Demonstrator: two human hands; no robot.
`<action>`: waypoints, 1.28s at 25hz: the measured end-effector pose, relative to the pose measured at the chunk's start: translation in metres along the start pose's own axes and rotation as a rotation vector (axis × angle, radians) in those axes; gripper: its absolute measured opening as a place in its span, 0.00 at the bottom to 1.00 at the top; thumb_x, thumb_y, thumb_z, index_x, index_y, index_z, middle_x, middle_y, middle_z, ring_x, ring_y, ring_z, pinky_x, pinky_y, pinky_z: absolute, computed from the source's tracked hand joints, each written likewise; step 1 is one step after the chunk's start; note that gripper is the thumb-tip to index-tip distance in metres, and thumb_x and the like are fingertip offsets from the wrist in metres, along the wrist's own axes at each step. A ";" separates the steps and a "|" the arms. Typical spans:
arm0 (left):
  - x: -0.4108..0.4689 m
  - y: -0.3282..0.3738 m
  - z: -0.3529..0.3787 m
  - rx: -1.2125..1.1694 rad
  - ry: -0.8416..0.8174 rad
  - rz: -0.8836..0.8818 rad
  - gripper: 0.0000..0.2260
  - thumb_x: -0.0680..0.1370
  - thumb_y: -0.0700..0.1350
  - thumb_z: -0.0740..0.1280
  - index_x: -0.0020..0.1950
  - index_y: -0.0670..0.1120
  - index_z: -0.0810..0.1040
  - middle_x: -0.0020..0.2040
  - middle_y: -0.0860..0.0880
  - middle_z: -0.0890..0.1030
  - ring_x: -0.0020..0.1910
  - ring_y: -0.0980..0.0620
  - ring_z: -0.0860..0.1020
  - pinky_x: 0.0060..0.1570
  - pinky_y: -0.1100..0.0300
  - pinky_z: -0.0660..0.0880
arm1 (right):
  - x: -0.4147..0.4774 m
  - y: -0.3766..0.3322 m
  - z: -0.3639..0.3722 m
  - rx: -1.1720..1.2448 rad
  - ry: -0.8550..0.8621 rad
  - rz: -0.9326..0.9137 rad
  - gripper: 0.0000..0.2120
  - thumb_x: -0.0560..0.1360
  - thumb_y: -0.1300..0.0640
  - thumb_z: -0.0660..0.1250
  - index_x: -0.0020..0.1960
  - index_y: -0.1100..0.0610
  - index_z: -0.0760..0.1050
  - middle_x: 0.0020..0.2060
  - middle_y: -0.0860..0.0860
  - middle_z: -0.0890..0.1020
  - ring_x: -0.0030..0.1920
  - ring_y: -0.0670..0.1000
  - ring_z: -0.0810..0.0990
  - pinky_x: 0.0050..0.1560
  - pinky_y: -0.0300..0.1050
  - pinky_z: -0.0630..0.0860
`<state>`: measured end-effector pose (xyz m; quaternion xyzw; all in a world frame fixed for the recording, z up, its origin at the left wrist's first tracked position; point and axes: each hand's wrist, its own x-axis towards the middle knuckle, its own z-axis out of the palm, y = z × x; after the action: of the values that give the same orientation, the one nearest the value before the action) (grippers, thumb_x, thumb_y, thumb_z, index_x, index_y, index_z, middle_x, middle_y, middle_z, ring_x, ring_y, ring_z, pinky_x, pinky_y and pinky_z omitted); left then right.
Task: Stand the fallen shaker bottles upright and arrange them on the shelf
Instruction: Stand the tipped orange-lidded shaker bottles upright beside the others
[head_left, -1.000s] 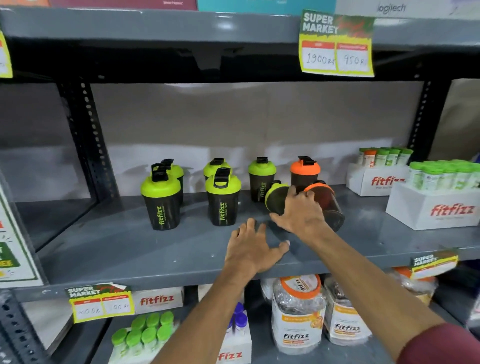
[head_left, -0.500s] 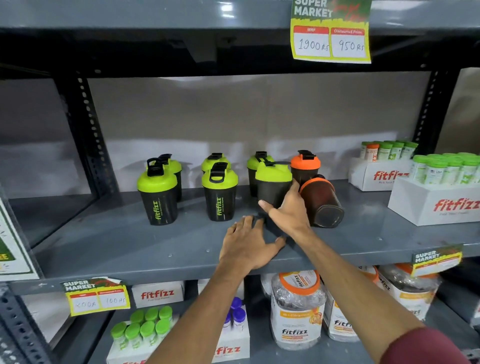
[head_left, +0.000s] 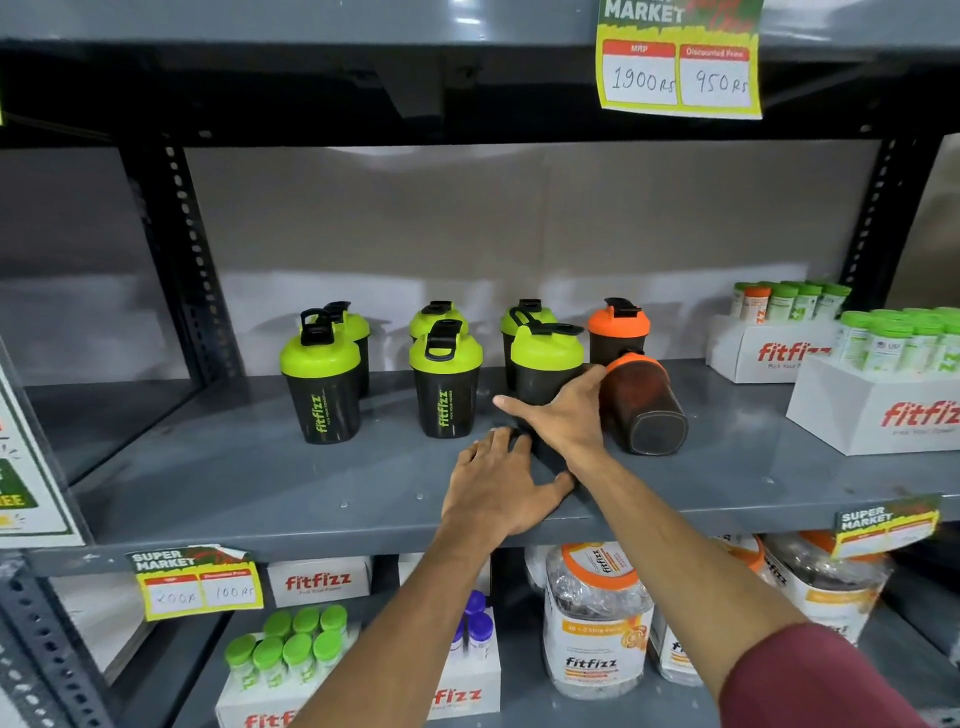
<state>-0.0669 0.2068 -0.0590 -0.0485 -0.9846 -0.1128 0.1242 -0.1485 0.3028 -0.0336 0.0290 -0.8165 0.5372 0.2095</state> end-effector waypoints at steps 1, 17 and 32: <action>0.000 -0.001 0.001 -0.005 0.001 0.000 0.36 0.78 0.70 0.55 0.76 0.47 0.68 0.75 0.45 0.69 0.75 0.44 0.66 0.75 0.47 0.61 | 0.001 0.001 0.002 0.010 0.017 -0.004 0.45 0.55 0.44 0.85 0.55 0.57 0.57 0.54 0.56 0.72 0.58 0.56 0.75 0.61 0.53 0.75; -0.002 0.002 -0.004 -0.033 -0.040 -0.016 0.37 0.78 0.71 0.56 0.77 0.47 0.66 0.77 0.44 0.66 0.76 0.43 0.63 0.74 0.47 0.57 | 0.019 -0.088 -0.051 -0.740 0.016 -0.351 0.46 0.69 0.25 0.63 0.70 0.60 0.72 0.64 0.60 0.75 0.66 0.62 0.72 0.65 0.54 0.68; -0.002 0.001 -0.004 -0.035 -0.040 -0.005 0.38 0.77 0.72 0.55 0.78 0.48 0.65 0.79 0.45 0.64 0.78 0.44 0.62 0.75 0.46 0.57 | 0.087 -0.119 -0.058 -1.068 -0.610 -0.352 0.20 0.73 0.59 0.75 0.65 0.53 0.78 0.63 0.56 0.80 0.59 0.59 0.83 0.61 0.51 0.79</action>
<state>-0.0640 0.2064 -0.0554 -0.0506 -0.9849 -0.1295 0.1035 -0.1769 0.3193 0.1212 0.2058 -0.9777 -0.0184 0.0382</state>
